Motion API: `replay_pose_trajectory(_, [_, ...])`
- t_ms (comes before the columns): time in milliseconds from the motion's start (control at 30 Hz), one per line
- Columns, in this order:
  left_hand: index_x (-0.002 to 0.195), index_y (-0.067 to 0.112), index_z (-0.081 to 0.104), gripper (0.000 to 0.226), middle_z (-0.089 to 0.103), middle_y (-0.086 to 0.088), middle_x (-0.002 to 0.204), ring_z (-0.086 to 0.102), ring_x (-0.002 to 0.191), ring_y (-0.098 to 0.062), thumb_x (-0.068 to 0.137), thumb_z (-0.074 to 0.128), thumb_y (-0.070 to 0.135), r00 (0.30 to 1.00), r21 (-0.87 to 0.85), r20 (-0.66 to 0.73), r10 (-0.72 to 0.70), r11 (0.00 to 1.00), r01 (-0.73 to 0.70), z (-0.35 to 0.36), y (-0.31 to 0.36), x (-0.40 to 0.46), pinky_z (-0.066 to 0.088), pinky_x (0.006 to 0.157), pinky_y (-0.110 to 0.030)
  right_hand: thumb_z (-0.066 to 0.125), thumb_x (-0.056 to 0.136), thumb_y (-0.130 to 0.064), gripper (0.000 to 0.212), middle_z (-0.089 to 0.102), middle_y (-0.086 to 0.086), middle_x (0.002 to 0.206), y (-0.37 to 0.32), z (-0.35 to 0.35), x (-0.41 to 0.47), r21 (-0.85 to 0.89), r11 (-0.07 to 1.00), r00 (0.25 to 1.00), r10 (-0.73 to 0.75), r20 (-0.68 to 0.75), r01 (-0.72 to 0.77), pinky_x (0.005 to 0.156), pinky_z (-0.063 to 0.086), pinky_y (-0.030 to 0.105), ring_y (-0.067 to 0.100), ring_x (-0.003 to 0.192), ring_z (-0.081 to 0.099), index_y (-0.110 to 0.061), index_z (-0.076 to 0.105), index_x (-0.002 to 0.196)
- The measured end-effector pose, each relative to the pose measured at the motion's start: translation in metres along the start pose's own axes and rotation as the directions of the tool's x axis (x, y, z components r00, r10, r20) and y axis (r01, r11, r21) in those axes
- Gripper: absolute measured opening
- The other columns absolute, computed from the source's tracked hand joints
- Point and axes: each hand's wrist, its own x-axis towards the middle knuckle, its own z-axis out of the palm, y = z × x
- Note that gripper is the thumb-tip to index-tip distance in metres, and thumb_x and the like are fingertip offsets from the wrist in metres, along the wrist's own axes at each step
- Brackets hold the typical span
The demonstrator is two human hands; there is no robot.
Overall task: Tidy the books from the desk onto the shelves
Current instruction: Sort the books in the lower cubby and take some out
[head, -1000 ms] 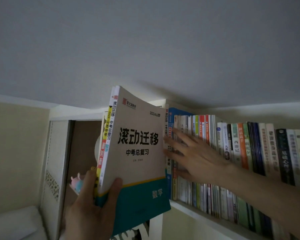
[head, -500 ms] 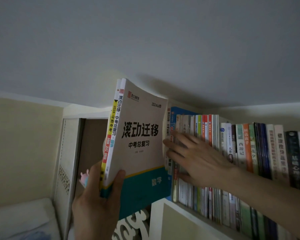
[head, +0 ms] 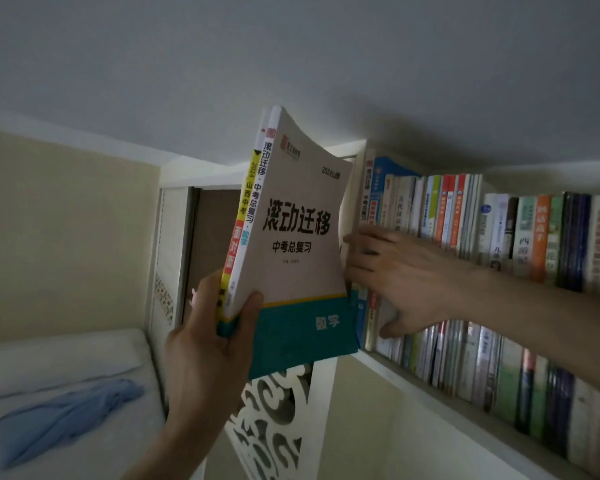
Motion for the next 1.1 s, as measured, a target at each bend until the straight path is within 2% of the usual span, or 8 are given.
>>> replay_pose_trajectory(133, [0.111,0.035,0.048,0.025,0.065,0.016,0.084,0.055,0.045,0.006,0.094,0.066,0.034,0.999,0.031,-0.001,0.035,0.999,-0.035,-0.006,0.001,-0.008,0.038,0.043,0.000,0.062,0.065,-0.074,0.081,0.066,0.003,0.120,0.002,-0.002,-0.001,-0.011,0.999,0.998,-0.046,-0.051,0.045,0.116,0.032,0.049,0.027,0.117,0.055,-0.018,0.063,0.124])
replay_pose_trajectory(400, [0.114,0.034,0.047,0.025,0.067,0.015,0.096,0.059,0.056,0.008,0.096,0.064,0.036,0.999,-0.038,-0.021,0.044,0.998,-0.045,-0.007,0.007,-0.016,0.042,0.046,-0.001,0.064,0.074,-0.063,0.067,0.064,0.001,0.119,0.003,-0.011,-0.018,-0.024,0.998,0.995,-0.066,-0.070,0.065,0.106,0.043,0.048,0.028,0.117,0.051,-0.019,0.060,0.125])
replay_pose_trajectory(500, [0.115,0.040,0.046,0.027,0.065,0.021,0.094,0.066,0.066,0.009,0.095,0.062,0.041,0.999,-0.081,0.009,0.030,0.996,-0.030,0.002,0.017,-0.018,0.043,0.047,-0.002,0.066,0.078,-0.055,0.056,0.065,0.001,0.119,0.003,-0.010,-0.024,-0.036,0.998,0.994,-0.048,-0.095,0.044,0.112,0.039,0.046,0.027,0.118,0.052,-0.019,0.062,0.121])
replay_pose_trajectory(633, [0.114,0.037,0.046,0.025,0.071,0.004,0.103,0.062,0.062,0.003,0.094,0.060,0.045,0.994,-0.070,0.067,0.082,0.995,-0.077,0.014,0.017,-0.017,0.044,0.046,-0.003,0.061,0.084,-0.046,0.040,0.064,-0.001,0.120,0.001,-0.009,-0.027,-0.045,0.997,0.992,-0.063,-0.109,0.058,0.117,0.031,0.043,0.023,0.120,0.051,-0.022,0.066,0.117])
replay_pose_trajectory(767, [0.105,0.053,0.044,0.022,0.070,0.012,0.107,0.070,0.084,-0.015,0.090,0.060,0.053,0.997,-0.152,0.068,0.032,0.988,-0.021,0.019,0.015,-0.004,0.055,0.056,-0.015,0.059,0.085,-0.044,0.038,0.063,-0.002,0.117,0.001,-0.008,-0.028,-0.034,0.998,0.990,-0.064,-0.126,0.061,0.112,0.036,0.042,0.022,0.116,0.050,-0.022,0.065,0.116])
replay_pose_trajectory(900, [0.107,0.053,0.047,0.021,0.068,0.026,0.103,0.067,0.096,-0.021,0.093,0.063,0.055,0.994,-0.194,0.110,-0.007,0.981,0.028,0.040,0.018,0.008,0.060,0.081,-0.041,0.057,0.086,-0.047,0.042,0.061,-0.003,0.120,0.005,-0.006,-0.031,-0.029,0.999,0.990,-0.049,-0.131,0.046,0.115,0.031,0.043,0.021,0.118,0.047,-0.023,0.062,0.120])
replay_pose_trajectory(1000, [0.115,0.035,0.051,0.026,0.070,0.019,0.098,0.068,0.079,-0.003,0.095,0.064,0.045,0.989,-0.175,0.142,0.041,0.984,-0.016,0.067,0.024,0.011,0.055,0.060,-0.013,0.059,0.085,-0.052,0.043,0.061,-0.004,0.120,0.008,-0.005,-0.032,0.000,1.000,0.988,-0.029,-0.151,0.029,0.119,0.028,0.043,0.020,0.119,0.048,-0.025,0.064,0.119])
replay_pose_trajectory(1100, [0.121,0.023,0.057,0.027,0.056,0.025,0.096,0.058,0.083,0.023,0.097,0.068,0.028,0.988,-0.208,0.152,0.037,0.978,-0.004,0.082,0.034,0.004,0.047,0.057,-0.001,0.063,0.076,-0.064,0.053,0.062,0.000,0.117,0.008,-0.003,-0.034,0.032,0.999,0.986,0.047,-0.159,-0.043,0.116,0.032,0.043,0.022,0.117,0.051,-0.029,0.065,0.116])
